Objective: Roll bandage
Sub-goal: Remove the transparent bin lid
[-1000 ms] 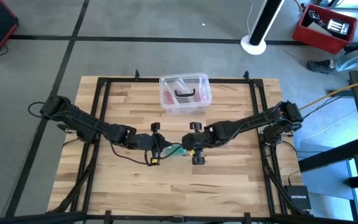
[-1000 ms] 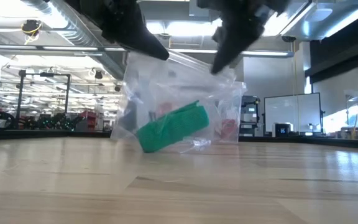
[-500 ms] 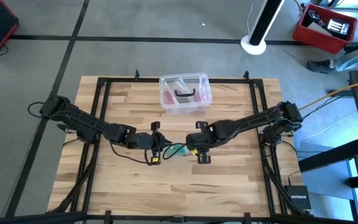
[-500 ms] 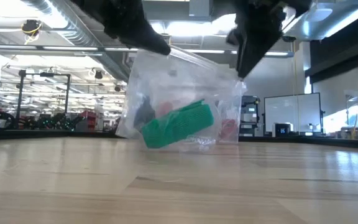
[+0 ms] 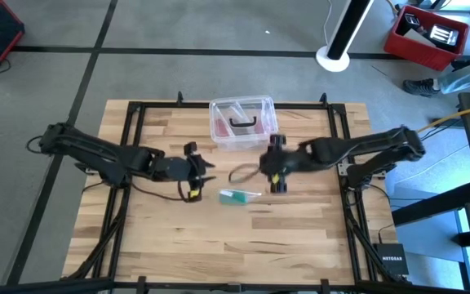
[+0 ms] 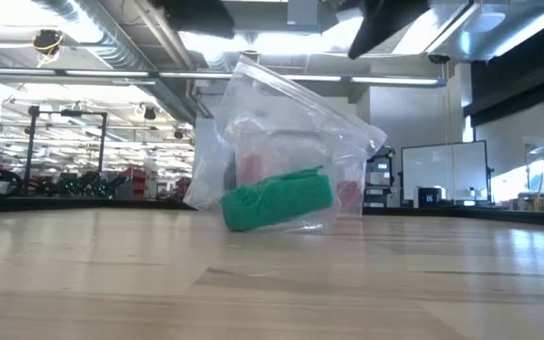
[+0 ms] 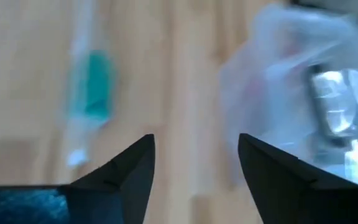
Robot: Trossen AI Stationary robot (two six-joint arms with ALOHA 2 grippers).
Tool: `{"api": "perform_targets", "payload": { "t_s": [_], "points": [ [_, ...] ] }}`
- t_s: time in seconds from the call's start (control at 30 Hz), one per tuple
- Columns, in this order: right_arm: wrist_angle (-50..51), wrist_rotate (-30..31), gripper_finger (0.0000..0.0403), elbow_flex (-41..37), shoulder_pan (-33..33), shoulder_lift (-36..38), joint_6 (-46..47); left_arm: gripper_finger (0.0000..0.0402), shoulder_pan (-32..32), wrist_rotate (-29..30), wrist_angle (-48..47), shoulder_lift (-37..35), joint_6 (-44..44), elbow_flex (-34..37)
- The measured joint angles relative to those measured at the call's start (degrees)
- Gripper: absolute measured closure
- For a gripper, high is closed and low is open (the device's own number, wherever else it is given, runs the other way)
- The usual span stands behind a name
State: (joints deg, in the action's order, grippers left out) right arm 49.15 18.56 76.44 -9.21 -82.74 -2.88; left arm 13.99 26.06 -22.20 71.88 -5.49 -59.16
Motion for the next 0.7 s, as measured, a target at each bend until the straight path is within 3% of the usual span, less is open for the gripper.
{"api": "perform_targets", "payload": {
  "t_s": [0.23, 0.33, 0.57, 0.7],
  "points": [
    [-25.43, 0.34, 0.0173, -12.93, 13.9, 6.03, -15.77, 0.0252, -10.32, 0.44, 3.22, -3.33, 6.32, 7.25],
    [-29.28, -0.9, 0.018, -15.21, 20.36, 5.99, -18.06, 0.0253, -14.12, 0.02, 6.08, -3.33, 7.47, 9.65],
    [-29.46, -16.78, 0.0199, -16.98, 37.61, 8.49, -11.75, 0.0253, -23.22, -0.28, 11.48, -4.33, 9.0, 12.47],
    [-29.84, -25.0, 0.0202, -19.03, 46.41, 9.2, -3.2, 0.0253, -29.81, -6.63, 13.37, -5.14, 7.75, 15.29]
  ]
}}
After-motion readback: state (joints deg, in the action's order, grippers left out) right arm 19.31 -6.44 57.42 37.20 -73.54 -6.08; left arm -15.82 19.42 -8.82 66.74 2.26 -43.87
